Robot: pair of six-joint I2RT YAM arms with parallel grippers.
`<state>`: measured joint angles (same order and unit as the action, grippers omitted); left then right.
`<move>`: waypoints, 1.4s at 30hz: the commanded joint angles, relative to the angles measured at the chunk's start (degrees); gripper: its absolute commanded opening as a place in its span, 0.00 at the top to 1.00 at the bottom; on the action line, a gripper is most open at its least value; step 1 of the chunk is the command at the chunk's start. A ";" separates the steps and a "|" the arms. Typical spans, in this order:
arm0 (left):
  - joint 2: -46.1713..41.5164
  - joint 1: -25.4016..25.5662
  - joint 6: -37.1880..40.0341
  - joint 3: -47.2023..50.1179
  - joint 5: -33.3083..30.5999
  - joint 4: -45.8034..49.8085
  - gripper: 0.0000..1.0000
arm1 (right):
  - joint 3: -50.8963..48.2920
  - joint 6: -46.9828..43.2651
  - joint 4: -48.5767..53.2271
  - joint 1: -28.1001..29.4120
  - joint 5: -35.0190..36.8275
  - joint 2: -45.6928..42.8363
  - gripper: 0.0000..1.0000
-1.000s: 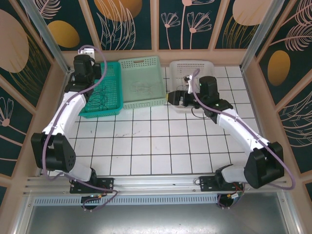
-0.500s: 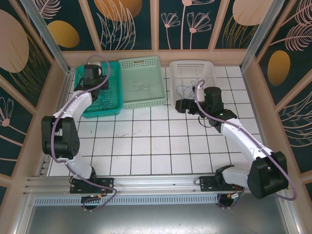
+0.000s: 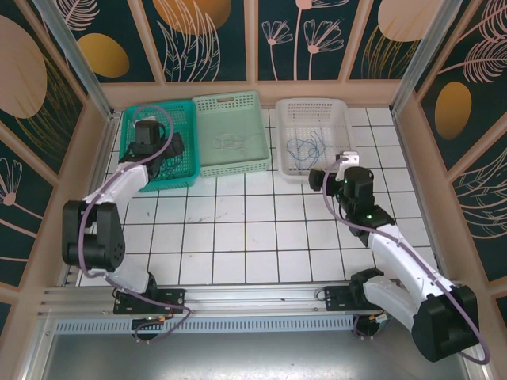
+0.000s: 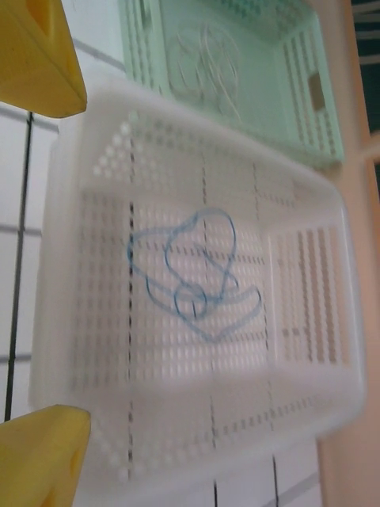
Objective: Untangle the cables
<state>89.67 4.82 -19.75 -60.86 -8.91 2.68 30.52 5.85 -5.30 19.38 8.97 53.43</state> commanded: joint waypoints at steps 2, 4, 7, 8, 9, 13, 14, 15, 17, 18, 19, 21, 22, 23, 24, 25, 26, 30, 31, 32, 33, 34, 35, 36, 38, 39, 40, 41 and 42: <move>-8.37 0.01 -4.46 4.71 4.61 -7.51 0.01 | -6.04 -5.02 -13.63 -0.81 11.57 -1.86 0.05; -10.82 -0.03 -4.62 7.52 4.34 -8.65 0.01 | -9.07 -6.54 -19.97 -1.50 12.42 -1.83 0.04; -14.69 -0.03 -3.31 12.85 2.34 -12.54 0.01 | -13.66 -8.33 -30.01 -3.97 11.47 -1.04 0.04; -16.02 0.01 -2.60 14.72 1.53 -14.23 0.01 | -15.41 -9.03 -33.84 -5.22 10.16 -0.44 0.04; -17.00 0.01 -2.19 16.08 0.81 -15.57 0.01 | -16.68 -9.27 -36.81 -6.47 8.71 0.44 0.04; -19.54 0.10 -1.29 20.53 -1.53 -20.19 0.01 | -19.61 -7.86 -46.99 -12.60 3.07 6.70 0.04; -19.92 0.10 -1.34 21.41 -2.52 -21.41 0.01 | -20.31 -7.70 -50.58 -14.06 1.42 8.97 0.05; -20.31 0.09 -1.41 22.43 -3.44 -22.57 0.01 | -20.89 -7.34 -53.93 -15.04 -0.13 11.12 0.05; -21.38 0.10 -0.90 25.57 -5.99 -26.52 0.01 | -20.70 -5.91 -58.33 -17.39 -1.85 16.83 0.05; -21.83 0.10 -0.39 27.00 -7.36 -28.28 0.01 | -20.66 -5.59 -59.70 -17.82 -1.82 19.14 0.05; -22.40 0.10 0.34 28.47 -9.07 -29.78 0.01 | -20.83 -5.80 -61.78 -17.89 -1.98 21.54 0.05; -23.59 0.10 2.52 30.74 -11.49 -31.77 0.01 | -22.35 -5.92 -67.67 -17.91 -2.13 25.99 0.05; -24.44 0.10 3.76 31.97 -12.79 -32.75 0.01 | -22.78 -5.93 -70.62 -18.02 -2.02 27.85 0.05; -25.22 0.04 4.80 33.10 -14.03 -34.25 0.01 | -22.53 -5.85 -72.00 -18.14 -1.98 29.71 0.05; -25.93 0.10 5.60 34.61 -14.79 -35.82 0.01 | -22.14 -5.85 -72.69 -18.19 -2.53 31.48 0.04; -26.50 0.10 6.77 36.15 -15.40 -38.08 0.01 | -21.39 -6.22 -73.38 -18.28 -3.31 34.05 0.04; -26.78 0.10 8.03 37.64 -15.54 -40.77 0.01 | -20.21 -7.02 -74.44 -17.98 -3.29 35.77 0.04; -24.65 0.10 12.41 42.62 -13.48 -50.68 0.01 | -18.89 -5.89 -68.94 -19.18 -5.43 34.40 0.04; -23.20 0.10 13.57 43.90 -11.89 -54.00 0.01 | -18.67 -6.09 -69.37 -19.20 -5.80 34.87 0.03; -21.46 0.10 14.34 45.22 -10.41 -57.84 0.01 | -18.18 -5.86 -67.80 -19.46 -6.50 34.56 0.03; -19.73 0.10 15.03 46.22 -9.53 -61.15 0.01 | -17.91 -5.65 -67.64 -19.88 -7.17 34.81 0.02; -17.76 0.06 16.02 46.99 -9.08 -64.06 0.01 | -17.65 -5.46 -66.98 -20.12 -7.71 34.72 0.01; -15.50 0.06 16.98 47.31 -9.36 -66.00 0.01 | -17.60 -5.49 -67.04 -20.25 -7.83 34.78 0.01; -13.83 0.10 17.46 47.40 -9.69 -67.03 0.01 | -17.54 -5.41 -66.79 -20.32 -7.83 34.76 0.01; -10.69 0.10 17.81 48.42 -8.78 -71.35 0.01 | -17.52 -5.40 -66.75 -20.43 -7.85 34.77 0.01; -9.39 0.10 17.51 50.00 -7.87 -75.69 0.01 | -17.49 -5.37 -66.75 -20.41 -7.83 34.76 0.01; -7.49 0.10 17.92 51.87 -7.28 -81.15 0.01 | -17.51 -5.39 -66.67 -20.43 -7.87 34.75 0.01; -5.77 0.10 17.56 52.79 -7.71 -84.00 0.01 | -17.53 -5.32 -66.68 -20.41 -7.85 34.81 0.01; -3.41 0.02 17.46 53.26 -8.34 -87.02 0.01 | -17.45 -5.31 -66.68 -20.48 -7.83 34.81 0.01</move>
<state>82.54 4.82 -4.14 -9.85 -18.04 -69.97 12.27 0.34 -73.08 -0.67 2.63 87.44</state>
